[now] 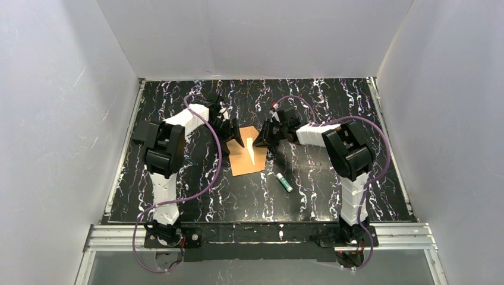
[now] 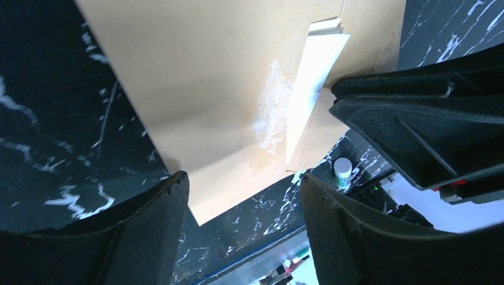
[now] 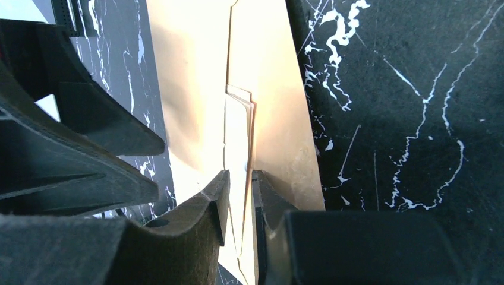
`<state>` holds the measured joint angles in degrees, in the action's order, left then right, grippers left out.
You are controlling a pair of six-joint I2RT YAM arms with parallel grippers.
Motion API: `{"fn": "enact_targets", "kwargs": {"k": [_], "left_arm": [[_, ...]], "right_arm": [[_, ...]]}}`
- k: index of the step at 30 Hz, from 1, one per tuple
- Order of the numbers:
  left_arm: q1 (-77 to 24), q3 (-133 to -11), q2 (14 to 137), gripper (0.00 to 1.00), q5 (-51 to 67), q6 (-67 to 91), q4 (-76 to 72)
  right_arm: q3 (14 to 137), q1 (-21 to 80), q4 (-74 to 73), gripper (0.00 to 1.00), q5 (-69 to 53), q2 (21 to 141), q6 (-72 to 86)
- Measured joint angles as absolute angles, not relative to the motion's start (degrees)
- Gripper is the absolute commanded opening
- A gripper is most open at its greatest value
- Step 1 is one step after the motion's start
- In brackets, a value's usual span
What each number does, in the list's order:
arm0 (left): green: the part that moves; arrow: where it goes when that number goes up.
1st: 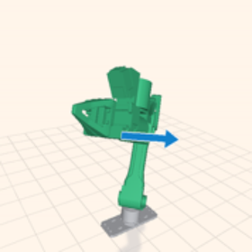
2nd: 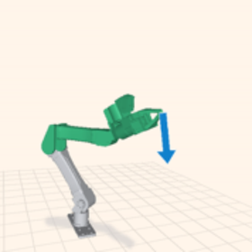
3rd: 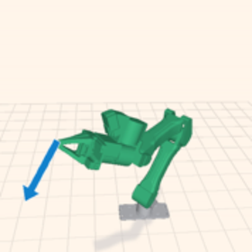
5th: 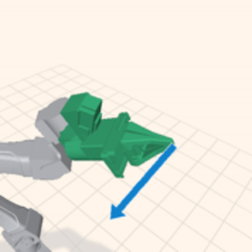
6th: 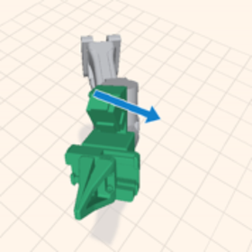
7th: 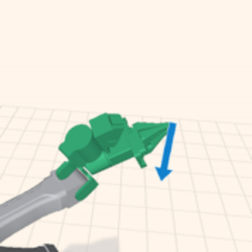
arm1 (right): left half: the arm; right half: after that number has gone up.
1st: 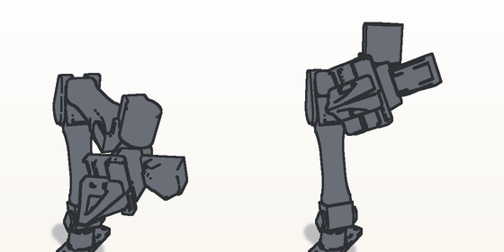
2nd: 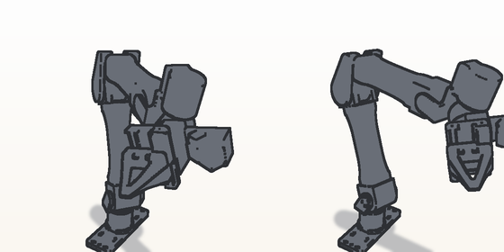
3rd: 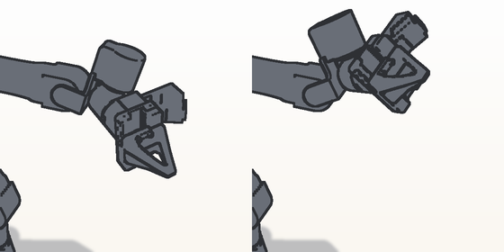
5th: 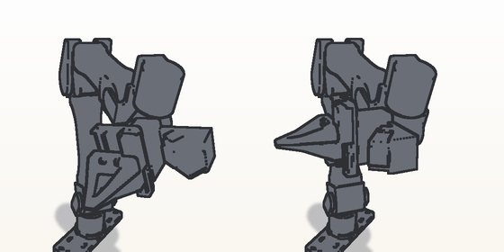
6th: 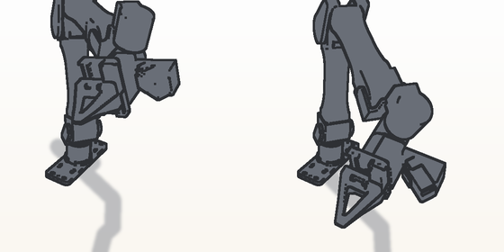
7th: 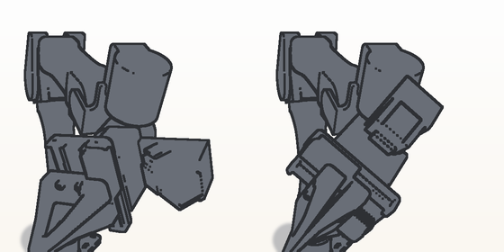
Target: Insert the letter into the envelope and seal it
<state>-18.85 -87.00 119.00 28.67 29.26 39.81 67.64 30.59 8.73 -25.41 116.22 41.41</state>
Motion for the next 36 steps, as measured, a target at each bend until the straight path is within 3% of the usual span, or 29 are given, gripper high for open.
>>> {"fn": "enact_targets", "kwargs": {"k": [7, 13, 22, 36], "left_arm": [[-18.5, -85.7, 115.0, 0.67, 21.8, 29.7, 41.0], [-18.4, -86.4, 117.2, 0.58, 16.9, 29.4, 42.5], [-18.0, -91.8, 122.9, 0.36, 19.9, 27.1, 44.6], [-17.3, -93.8, 124.7, 0.30, 21.8, 23.0, 46.8]], "right_arm": [[67.6, 30.6, 8.7, 0.29, -25.4, 116.7, 41.4], [67.9, 30.6, 8.8, 0.29, -25.3, 117.2, 41.6], [69.8, 30.6, 8.8, 0.27, -25.1, 118.5, 41.8], [72.7, 30.5, 9.1, 0.25, -26.4, 121.0, 41.9]]}}
